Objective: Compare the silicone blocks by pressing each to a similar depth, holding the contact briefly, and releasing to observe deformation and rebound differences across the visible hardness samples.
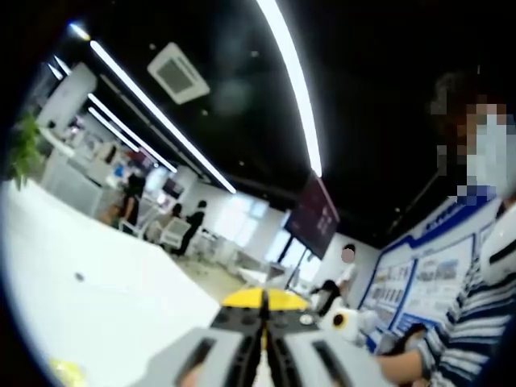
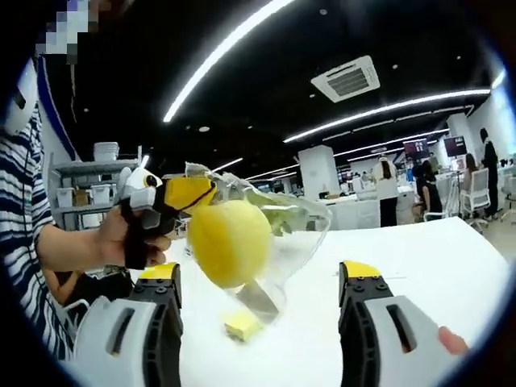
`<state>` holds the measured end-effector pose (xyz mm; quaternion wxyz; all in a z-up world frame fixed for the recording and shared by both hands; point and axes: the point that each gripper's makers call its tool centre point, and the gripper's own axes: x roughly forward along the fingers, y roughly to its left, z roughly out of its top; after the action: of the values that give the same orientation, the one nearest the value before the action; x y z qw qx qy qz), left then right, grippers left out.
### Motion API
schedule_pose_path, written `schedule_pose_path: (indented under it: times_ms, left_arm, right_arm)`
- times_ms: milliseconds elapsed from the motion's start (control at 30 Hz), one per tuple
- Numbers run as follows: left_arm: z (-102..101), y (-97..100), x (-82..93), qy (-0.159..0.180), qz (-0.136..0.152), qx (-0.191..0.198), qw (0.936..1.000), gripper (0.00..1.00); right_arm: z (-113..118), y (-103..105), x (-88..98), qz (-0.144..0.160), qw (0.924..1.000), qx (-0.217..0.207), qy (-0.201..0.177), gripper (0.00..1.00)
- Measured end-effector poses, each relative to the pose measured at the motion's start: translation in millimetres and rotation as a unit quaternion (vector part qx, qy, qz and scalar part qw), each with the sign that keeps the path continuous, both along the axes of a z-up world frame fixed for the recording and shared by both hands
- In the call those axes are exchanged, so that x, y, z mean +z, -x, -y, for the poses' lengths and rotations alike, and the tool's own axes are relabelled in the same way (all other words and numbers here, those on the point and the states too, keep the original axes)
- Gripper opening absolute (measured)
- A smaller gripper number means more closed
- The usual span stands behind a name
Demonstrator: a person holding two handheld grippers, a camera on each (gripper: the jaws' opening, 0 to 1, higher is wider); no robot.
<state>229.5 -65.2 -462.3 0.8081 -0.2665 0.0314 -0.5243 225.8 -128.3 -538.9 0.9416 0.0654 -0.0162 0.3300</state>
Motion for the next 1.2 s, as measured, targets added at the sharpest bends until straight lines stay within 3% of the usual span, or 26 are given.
schedule_pose_path:
  times_ms: [100, 233, 300, 433, 500, 533, 600, 767, 933, 1067, 1200]
  left_arm:
    - [-1, -1.5, -1.7, 0.000, -0.003, 0.002, 1.0000, 0.00]
    - [-1, -3.8, -5.5, -0.004, -0.005, 0.003, 1.0000, 0.00]
    - [-1, -5.4, -7.6, -0.002, -0.008, 0.004, 1.0000, 0.00]
    - [0, -7.5, -10.9, -0.002, -0.012, 0.003, 0.9999, 0.00]
    - [0, -8.8, -12.8, 0.000, -0.014, 0.003, 0.9999, 0.00]
    - [1, -9.2, -14.2, 0.000, -0.015, 0.002, 0.9999, 0.00]
    - [1, -11.2, -19.2, -0.002, -0.019, 0.004, 0.9998, 0.00]
    - [3, -10.6, -31.4, -0.003, -0.031, 0.003, 0.9995, 0.00]
    - [4, -8.9, -40.8, -0.004, -0.041, 0.001, 0.9991, 0.00]
    - [4, -10.4, -51.4, -0.004, -0.055, 0.001, 0.9985, 0.00]
    - [5, -15.2, -67.6, 0.007, -0.085, 0.005, 0.9964, 0.00]
  right_arm:
    - [16, -1, -7.3, -0.002, 0.9989, -0.046, 0.010, 0.96]
    - [41, 2, -22.1, -0.030, 0.9928, -0.109, 0.039, 0.96]
    - [55, 4, -33.7, -0.059, 0.9875, -0.136, 0.054, 0.96]
    - [81, 8, -27.2, -0.027, 0.9826, -0.181, 0.035, 0.96]
    - [96, 11, -30.8, -0.033, 0.9769, -0.208, 0.039, 0.96]
    - [101, 11, -29.8, -0.021, 0.9751, -0.216, 0.047, 0.96]
    - [109, 14, -36.2, -0.015, 0.9723, -0.226, 0.058, 0.96]
    - [116, 21, -79.1, -0.064, 0.9684, -0.232, 0.065, 0.91]
    - [114, 30, -107.7, -0.084, 0.9659, -0.237, 0.063, 0.91]
    - [115, 34, -110.0, -0.070, 0.9648, -0.244, 0.069, 0.92]
    - [120, 36, -92.1, -0.041, 0.9631, -0.261, 0.053, 0.96]
